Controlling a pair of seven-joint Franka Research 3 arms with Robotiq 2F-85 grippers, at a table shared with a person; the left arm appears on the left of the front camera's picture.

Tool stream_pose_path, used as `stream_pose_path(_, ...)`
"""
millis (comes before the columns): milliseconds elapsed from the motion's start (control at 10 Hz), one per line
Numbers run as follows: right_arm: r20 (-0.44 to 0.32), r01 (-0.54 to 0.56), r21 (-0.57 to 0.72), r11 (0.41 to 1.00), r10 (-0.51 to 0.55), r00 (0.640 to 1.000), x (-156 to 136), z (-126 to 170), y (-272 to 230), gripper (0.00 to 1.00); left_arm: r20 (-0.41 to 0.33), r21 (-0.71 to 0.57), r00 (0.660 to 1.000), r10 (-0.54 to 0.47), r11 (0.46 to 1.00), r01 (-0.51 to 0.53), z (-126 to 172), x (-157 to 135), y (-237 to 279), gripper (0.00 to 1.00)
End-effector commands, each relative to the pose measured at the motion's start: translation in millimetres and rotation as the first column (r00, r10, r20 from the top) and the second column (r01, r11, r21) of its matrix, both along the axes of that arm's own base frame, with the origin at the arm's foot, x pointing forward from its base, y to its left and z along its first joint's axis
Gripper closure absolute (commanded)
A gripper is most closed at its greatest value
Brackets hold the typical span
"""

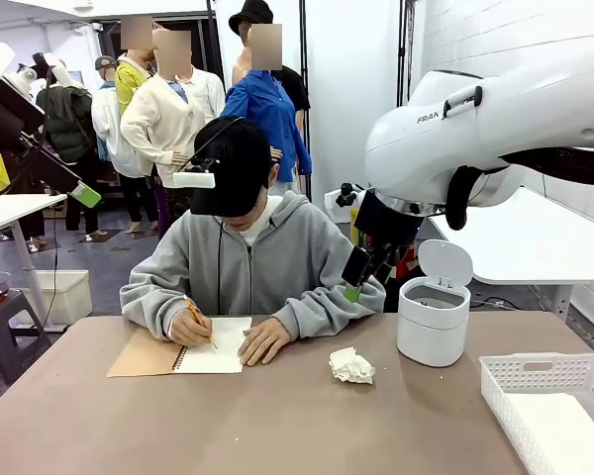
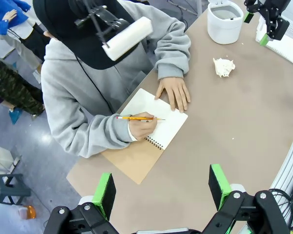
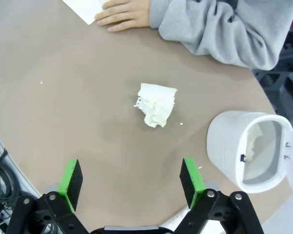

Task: Sort the paper based on its condition.
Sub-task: If a person hands you a paper, place it in the Organizing basket , and if it's crumpled, put it in the Trash can.

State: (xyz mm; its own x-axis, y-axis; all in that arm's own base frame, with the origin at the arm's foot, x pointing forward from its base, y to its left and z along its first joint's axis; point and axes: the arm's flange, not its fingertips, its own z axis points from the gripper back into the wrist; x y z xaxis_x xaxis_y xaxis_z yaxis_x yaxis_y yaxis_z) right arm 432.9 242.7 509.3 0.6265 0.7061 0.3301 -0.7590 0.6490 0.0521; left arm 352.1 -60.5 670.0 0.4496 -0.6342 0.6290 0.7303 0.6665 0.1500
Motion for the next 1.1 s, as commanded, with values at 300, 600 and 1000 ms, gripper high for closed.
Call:
stream_pose_path(300, -0.086, -0.037, -0.013, 0.999, 0.035, 0.996, 23.1, -42.9, 3.2, 0.0, 0.012, -0.004, 1.0, 0.004, 1.0, -0.004, 1.0, 0.5, 0.1, 0.0)
stream_pose_path(600, -0.167, -0.105, -0.062, 0.993, 0.093, 0.982, 46.3, -87.5, 17.2, 0.0, 0.012, -0.004, 1.0, 0.004, 1.0, -0.004, 1.0, 0.5, 0.1, 0.0)
stream_pose_path(1000, -0.204, -0.205, -0.165, 0.965, 0.17, 0.964, 83.0, -141.2, 36.7, 0.0, 0.012, -0.004, 1.0, 0.004, 1.0, -0.004, 1.0, 0.5, 0.1, 0.0)
